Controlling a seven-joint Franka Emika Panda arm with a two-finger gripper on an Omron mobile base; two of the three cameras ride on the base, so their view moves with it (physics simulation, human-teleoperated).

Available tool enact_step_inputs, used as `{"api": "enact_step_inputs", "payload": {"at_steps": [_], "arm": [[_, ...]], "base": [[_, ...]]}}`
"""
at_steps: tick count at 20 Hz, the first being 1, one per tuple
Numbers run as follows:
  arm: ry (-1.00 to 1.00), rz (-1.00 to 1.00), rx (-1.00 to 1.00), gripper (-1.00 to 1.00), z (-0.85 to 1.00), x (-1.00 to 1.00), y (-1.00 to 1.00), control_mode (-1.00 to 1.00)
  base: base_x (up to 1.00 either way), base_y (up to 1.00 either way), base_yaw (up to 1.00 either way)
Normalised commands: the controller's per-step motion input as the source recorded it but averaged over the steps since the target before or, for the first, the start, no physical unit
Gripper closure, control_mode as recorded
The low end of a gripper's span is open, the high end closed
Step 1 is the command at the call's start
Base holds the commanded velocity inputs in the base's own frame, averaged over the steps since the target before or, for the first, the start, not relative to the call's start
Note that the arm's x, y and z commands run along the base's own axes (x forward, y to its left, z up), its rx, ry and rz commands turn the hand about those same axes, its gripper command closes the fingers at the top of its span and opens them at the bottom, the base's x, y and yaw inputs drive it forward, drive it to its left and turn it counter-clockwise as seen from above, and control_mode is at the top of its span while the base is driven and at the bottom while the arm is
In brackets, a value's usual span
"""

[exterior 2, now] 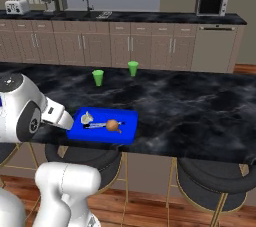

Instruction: Gather the onion and garlic from the fridge and place them on a tray on the dining counter. Then gather the fishs from the fridge and place them on the other tray.

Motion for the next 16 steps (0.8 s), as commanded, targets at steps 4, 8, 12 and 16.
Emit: {"api": "enact_step_inputs", "payload": {"at_steps": [4, 8, 12, 16], "arm": [[0.00, 0.00, 0.00, -1.00, 0.00, -0.02, 0.00, 1.00], [0.00, 0.00, 0.00, -1.00, 0.00, 0.00, 0.00, 1.00], [0.00, 0.00, 0.00, -1.00, 0.00, 0.00, 0.00, 1.00], [0.00, 0.00, 0.00, -1.00, 0.00, 0.00, 0.00, 1.00]], "base": [[-0.22, 0.00, 0.00], [-0.81, 0.39, 0.00], [-0.58, 0.70, 0.00], [-0.24, 0.93, -0.03]]}}
